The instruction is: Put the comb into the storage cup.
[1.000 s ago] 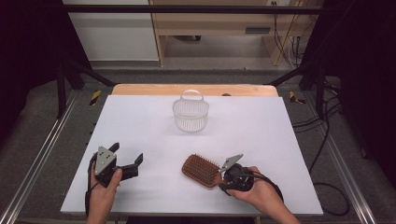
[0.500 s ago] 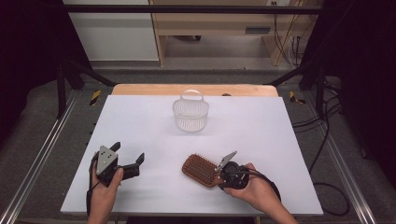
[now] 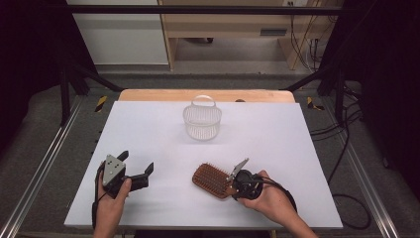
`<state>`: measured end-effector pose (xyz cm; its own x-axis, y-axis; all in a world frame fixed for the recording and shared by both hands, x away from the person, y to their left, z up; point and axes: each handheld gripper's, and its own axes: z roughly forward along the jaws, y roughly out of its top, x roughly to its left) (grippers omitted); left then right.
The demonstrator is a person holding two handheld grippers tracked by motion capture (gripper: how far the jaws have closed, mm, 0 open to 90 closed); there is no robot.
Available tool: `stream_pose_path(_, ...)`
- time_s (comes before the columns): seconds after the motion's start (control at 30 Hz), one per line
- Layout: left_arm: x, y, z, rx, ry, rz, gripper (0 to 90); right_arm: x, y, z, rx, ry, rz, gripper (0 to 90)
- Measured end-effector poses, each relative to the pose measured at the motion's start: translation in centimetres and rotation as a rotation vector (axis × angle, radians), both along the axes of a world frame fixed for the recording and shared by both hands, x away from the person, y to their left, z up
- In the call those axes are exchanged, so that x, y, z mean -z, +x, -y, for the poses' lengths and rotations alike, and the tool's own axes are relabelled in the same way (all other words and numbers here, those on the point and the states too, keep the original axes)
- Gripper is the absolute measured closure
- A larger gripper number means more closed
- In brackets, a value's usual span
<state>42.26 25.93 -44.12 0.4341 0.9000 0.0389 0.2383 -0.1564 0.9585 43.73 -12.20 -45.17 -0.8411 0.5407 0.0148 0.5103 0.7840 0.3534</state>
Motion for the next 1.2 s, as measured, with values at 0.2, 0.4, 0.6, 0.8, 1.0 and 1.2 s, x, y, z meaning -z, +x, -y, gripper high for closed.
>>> stream_pose_path(0.2,-0.2,-0.1,0.1,0.004,-0.006,0.006,3.6,0.1,0.0,0.5,0.016,0.047,0.015,72.9)
stream_pose_path(0.4,-0.8,-0.4,0.3,0.025,-0.056,0.014,4.0,-0.4,0.1,0.7,0.020,0.100,0.072,72.9)
stream_pose_path(0.6,-2.2,-0.4,2.0,0.109,-0.153,0.021,3.9,-2.1,0.4,0.7,0.038,0.192,0.180,72.9)
stream_pose_path(0.8,-3.2,0.8,5.0,0.226,-0.231,0.003,4.7,-3.7,0.8,0.7,0.074,0.269,0.261,73.0)
stream_pose_path(1.0,-4.3,2.0,7.9,0.301,-0.315,-0.026,5.2,-4.8,1.1,0.5,0.092,0.359,0.327,73.0)
stream_pose_path(1.2,-5.7,2.8,10.1,0.363,-0.343,-0.044,5.1,-5.0,0.7,0.1,0.065,0.460,0.420,72.9)
